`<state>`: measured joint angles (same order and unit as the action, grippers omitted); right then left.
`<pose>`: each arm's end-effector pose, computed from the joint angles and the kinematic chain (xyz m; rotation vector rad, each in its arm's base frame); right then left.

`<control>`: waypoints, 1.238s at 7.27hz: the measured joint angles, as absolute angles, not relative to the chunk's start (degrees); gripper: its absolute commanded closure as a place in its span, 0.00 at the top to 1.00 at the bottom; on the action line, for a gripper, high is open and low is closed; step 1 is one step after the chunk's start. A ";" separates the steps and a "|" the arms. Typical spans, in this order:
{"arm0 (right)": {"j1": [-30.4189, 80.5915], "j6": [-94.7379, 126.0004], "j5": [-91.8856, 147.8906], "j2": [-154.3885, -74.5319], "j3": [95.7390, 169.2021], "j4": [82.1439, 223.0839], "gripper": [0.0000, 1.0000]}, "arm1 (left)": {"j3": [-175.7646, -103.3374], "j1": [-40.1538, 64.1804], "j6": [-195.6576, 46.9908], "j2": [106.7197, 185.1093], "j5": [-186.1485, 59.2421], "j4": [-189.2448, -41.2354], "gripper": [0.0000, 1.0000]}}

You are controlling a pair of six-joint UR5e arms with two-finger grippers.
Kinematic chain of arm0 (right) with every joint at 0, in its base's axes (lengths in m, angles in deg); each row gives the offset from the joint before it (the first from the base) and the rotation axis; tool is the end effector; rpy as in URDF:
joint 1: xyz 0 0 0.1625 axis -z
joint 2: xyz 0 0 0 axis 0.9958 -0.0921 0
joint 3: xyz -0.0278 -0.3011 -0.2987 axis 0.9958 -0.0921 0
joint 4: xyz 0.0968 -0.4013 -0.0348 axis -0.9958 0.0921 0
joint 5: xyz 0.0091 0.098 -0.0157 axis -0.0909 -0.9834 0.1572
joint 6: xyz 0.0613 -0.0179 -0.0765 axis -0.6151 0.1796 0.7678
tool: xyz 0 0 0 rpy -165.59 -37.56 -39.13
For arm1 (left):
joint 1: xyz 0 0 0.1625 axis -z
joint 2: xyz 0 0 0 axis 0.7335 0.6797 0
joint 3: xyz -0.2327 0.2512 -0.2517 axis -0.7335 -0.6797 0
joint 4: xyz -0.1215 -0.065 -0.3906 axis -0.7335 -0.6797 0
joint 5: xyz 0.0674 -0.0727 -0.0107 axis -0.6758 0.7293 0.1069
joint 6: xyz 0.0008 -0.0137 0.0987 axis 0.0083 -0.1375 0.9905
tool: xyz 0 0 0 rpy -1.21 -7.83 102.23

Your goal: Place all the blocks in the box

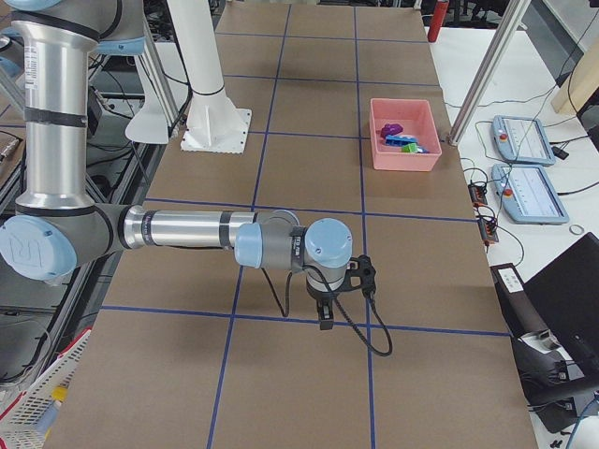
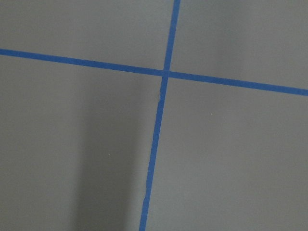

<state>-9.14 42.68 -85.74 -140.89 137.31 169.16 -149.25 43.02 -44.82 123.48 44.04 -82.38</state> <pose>0.0905 -0.4383 0.6461 0.0732 -0.8138 -0.0976 -0.0721 -0.4686 0.6087 0.1097 0.6744 0.2519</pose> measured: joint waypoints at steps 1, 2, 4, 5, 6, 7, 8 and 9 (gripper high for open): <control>-9.94 42.59 -85.81 -141.66 137.48 168.64 1.00 | -149.20 43.05 -45.00 123.70 44.04 -82.35 1.00; -10.23 42.32 -85.76 -141.70 137.65 168.43 1.00 | -149.11 43.07 -45.11 123.88 44.04 -82.32 1.00; -10.35 41.75 -85.91 -141.21 137.61 168.34 1.00 | -149.02 43.08 -45.18 123.93 44.04 -82.29 1.00; -10.37 41.65 -85.98 -141.12 137.49 168.33 1.00 | -149.01 43.11 -45.17 123.82 44.06 -82.30 1.00; -10.38 41.56 -86.04 -141.10 137.38 168.33 1.00 | -148.98 43.14 -45.15 123.62 44.54 -82.34 1.00; -10.38 41.42 -86.03 -141.05 137.29 168.34 1.00 | -148.91 43.21 -45.20 123.44 45.40 -82.38 1.00; -10.38 39.88 -85.93 -141.03 137.18 168.36 1.00 | -148.82 43.44 -45.35 123.32 45.91 -82.42 1.00; -10.38 35.29 -85.78 -140.98 137.26 168.21 1.00 | -148.75 43.94 -45.53 123.28 46.03 -82.44 1.00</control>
<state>-10.38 35.29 -85.78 -140.98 137.26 168.21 -148.75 43.94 -45.53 123.28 46.03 -82.44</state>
